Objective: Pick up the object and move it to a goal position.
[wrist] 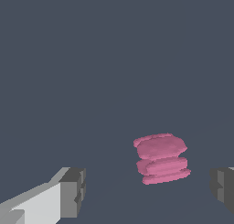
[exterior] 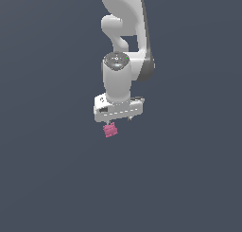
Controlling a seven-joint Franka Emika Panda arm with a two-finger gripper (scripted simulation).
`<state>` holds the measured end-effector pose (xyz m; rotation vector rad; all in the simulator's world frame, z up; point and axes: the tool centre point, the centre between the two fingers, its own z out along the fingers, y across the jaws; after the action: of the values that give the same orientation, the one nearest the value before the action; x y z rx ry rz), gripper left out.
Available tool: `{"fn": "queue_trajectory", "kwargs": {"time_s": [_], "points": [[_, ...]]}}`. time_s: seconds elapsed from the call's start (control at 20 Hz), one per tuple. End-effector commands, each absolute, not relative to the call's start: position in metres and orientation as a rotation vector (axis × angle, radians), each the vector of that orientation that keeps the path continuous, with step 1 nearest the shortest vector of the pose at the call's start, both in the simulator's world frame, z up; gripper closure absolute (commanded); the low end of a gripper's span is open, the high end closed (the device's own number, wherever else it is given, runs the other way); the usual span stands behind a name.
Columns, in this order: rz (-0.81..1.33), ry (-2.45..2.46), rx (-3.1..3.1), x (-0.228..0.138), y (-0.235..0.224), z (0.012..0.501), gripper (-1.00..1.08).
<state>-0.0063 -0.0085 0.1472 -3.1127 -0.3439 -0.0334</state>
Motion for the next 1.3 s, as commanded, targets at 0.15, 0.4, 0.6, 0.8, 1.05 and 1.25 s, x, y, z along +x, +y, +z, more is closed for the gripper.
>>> {"fn": "queue_trajectory", "kwargs": {"time_s": [0.15,0.4,0.6,0.8,1.05,1.25], "points": [[-0.017,-0.474,-3.102,-0.014,-0.034,0.118,-0.92],[-0.006,-0.555,-3.091,-0.020,-0.048,0.100,-0.92],[-0.002,-0.592,-3.085,-0.023,-0.055,0.092,-0.92],[0.000,-0.605,-3.083,-0.024,-0.057,0.089,-0.92],[0.001,-0.598,-3.084,-0.024,-0.057,0.084,-0.92],[0.000,-0.601,-3.083,-0.025,-0.057,0.068,-0.92]]}}
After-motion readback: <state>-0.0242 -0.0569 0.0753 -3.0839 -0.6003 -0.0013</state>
